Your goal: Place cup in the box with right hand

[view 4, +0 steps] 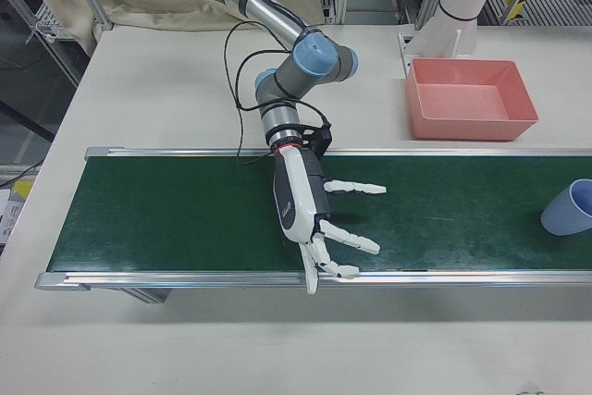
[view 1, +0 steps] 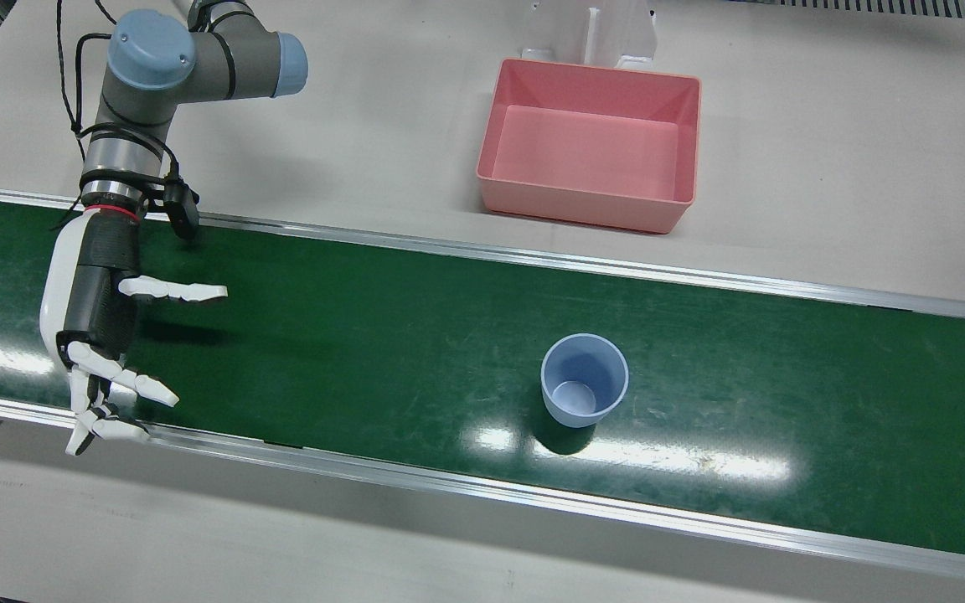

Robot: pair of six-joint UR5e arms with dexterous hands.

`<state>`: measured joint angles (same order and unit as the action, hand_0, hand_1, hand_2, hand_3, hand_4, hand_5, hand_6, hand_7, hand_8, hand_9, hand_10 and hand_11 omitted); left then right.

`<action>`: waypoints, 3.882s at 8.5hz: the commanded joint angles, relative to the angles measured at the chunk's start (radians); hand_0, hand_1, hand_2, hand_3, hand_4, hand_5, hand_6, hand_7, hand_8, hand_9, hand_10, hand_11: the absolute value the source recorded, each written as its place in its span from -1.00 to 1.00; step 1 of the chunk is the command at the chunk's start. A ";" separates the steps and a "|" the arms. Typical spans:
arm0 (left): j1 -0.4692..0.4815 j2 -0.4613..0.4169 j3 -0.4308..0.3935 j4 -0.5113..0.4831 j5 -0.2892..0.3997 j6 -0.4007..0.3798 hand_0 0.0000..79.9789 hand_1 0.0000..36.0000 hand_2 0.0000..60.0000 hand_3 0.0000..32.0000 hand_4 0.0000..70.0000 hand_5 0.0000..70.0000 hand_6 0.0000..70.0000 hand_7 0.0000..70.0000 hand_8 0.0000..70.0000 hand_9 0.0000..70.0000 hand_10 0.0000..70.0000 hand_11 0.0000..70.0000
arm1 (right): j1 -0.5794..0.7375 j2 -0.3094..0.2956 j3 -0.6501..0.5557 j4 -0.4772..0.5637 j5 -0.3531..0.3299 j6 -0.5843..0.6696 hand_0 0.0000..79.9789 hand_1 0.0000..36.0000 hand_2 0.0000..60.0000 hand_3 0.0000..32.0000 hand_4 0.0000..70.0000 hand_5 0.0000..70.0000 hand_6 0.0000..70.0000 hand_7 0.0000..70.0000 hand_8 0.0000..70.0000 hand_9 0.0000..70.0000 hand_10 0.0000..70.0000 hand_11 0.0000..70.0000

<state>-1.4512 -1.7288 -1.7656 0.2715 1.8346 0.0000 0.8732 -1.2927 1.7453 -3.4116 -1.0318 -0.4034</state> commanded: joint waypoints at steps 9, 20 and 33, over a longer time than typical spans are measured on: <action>0.000 0.000 0.000 0.000 0.000 0.000 -1.00 -1.00 -1.00 -1.00 -1.00 -1.00 -1.00 -1.00 -1.00 -1.00 -1.00 -1.00 | -0.017 0.012 -0.001 0.000 -0.001 -0.022 0.37 -0.05 -0.70 -1.00 0.01 -0.82 -0.72 0.18 -0.51 -0.18 -1.00 -1.00; -0.002 0.000 0.000 0.000 0.000 0.000 -1.00 -1.00 -1.00 -1.00 -1.00 -1.00 -1.00 -1.00 -1.00 -1.00 -1.00 -1.00 | 0.007 -0.036 0.297 -0.181 0.045 -0.104 0.45 0.10 0.14 -1.00 1.00 -0.67 0.10 1.00 0.58 1.00 0.14 0.59; -0.002 0.000 0.002 -0.002 0.000 0.000 -1.00 -1.00 -1.00 -1.00 -1.00 -1.00 -1.00 -1.00 -1.00 -1.00 -1.00 -1.00 | -0.787 -0.002 0.634 -0.207 0.352 -0.596 0.39 -0.03 -0.10 -1.00 1.00 -0.67 0.10 1.00 0.51 1.00 0.22 0.71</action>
<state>-1.4526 -1.7288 -1.7646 0.2700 1.8346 0.0000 0.1920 -1.3143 2.3858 -3.6296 -0.7333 -0.9298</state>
